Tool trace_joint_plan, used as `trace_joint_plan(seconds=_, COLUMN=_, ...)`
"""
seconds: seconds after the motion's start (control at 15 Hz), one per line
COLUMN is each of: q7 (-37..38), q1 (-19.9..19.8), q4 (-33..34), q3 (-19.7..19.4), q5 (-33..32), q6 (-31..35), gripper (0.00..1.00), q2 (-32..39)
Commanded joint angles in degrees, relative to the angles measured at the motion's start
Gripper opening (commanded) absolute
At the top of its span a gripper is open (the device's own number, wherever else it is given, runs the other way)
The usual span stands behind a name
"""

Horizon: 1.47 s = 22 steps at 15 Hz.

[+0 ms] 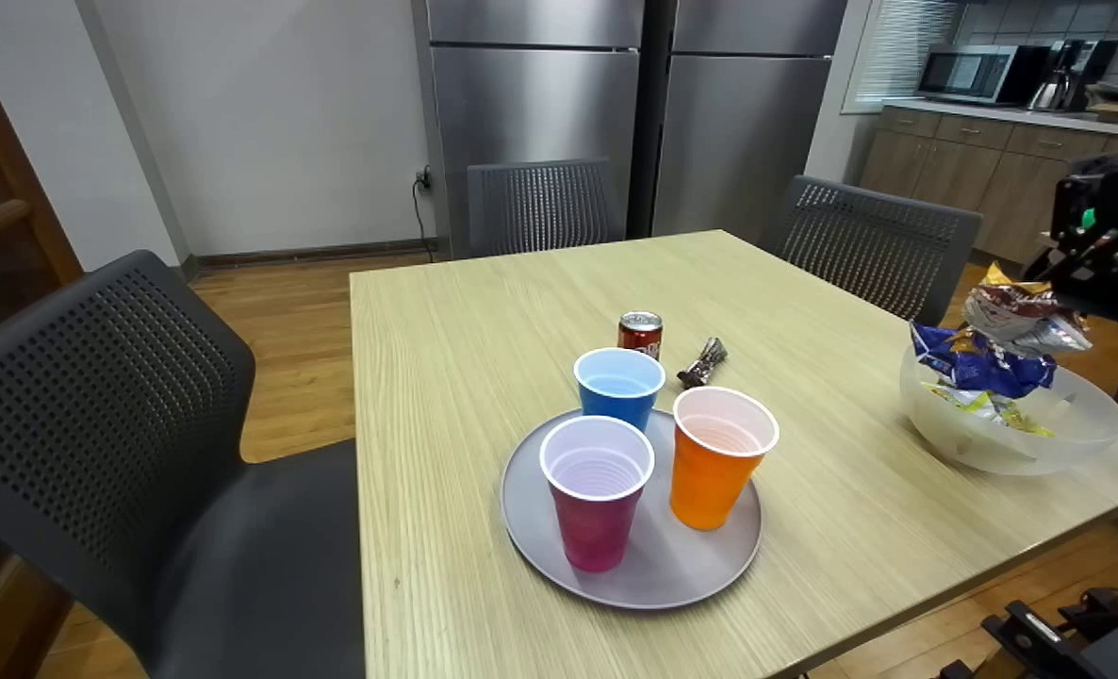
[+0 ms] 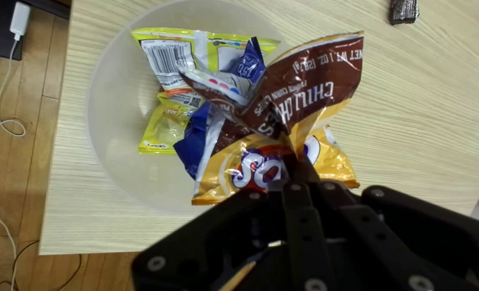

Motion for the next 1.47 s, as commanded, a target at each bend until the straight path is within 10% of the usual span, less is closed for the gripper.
trace_joint_plan(seconds=0.0, q7=2.74, q1=-1.64, q4=-2.97, q3=0.22, q5=-3.48, q6=1.82, gripper=0.00, q2=-3.15)
trace_joint_plan(seconds=1.4, q7=9.16, q1=-2.16, q4=5.30, q3=-0.61, q5=-3.52, q6=-2.26, gripper=0.00, q2=11.28)
